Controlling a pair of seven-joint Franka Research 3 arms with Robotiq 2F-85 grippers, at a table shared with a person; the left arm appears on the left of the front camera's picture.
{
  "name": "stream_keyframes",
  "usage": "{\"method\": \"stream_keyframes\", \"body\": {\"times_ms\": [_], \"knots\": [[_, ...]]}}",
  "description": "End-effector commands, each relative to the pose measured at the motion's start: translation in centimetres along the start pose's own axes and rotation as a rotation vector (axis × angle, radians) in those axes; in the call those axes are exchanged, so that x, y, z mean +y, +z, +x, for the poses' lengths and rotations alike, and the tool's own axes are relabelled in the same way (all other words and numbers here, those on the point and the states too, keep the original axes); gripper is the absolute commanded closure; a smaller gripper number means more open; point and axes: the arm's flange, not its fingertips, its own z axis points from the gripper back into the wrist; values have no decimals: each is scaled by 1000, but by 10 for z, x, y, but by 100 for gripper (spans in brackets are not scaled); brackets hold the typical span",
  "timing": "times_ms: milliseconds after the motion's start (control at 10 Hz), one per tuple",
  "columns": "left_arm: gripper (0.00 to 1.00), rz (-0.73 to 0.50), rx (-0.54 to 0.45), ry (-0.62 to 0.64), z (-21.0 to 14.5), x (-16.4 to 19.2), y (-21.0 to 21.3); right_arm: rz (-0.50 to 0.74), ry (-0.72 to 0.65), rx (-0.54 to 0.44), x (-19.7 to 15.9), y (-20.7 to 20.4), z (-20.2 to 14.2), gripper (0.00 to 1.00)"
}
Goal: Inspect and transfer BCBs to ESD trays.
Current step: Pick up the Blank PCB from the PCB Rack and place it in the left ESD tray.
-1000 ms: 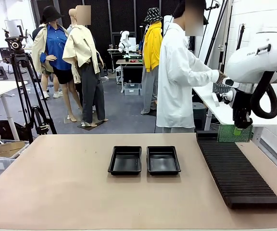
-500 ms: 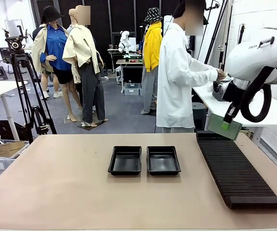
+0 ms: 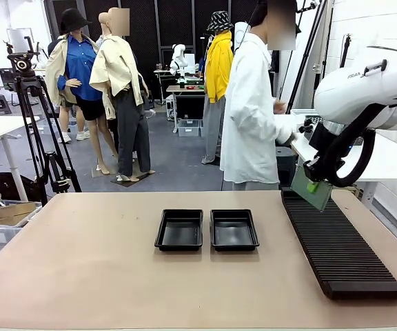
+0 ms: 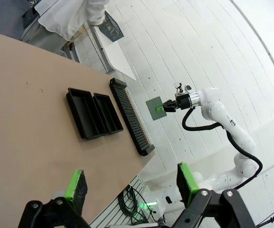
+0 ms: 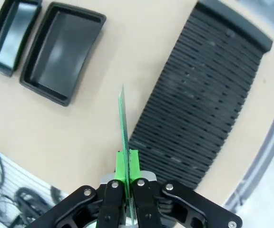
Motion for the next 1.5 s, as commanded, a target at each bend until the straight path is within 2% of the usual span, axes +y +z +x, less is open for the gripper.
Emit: {"method": "stream_keyframes", "body": {"times_ms": [0, 300, 500, 900, 1400], "knots": [[0, -10, -3, 3, 0, -2, 2, 12, -167, -58, 18, -4, 1, 100], [0, -10, -3, 3, 0, -2, 2, 101, -426, -134, 26, -18, 8, 100], [0, -10, -3, 3, 0, -2, 2, 213, -495, -168, 29, -27, 17, 100], [0, -10, -3, 3, 0, -2, 2, 452, -524, -216, 50, -42, 33, 100], [0, -10, -3, 3, 0, -2, 2, 536, -504, -193, 94, -85, 61, 100]]}}
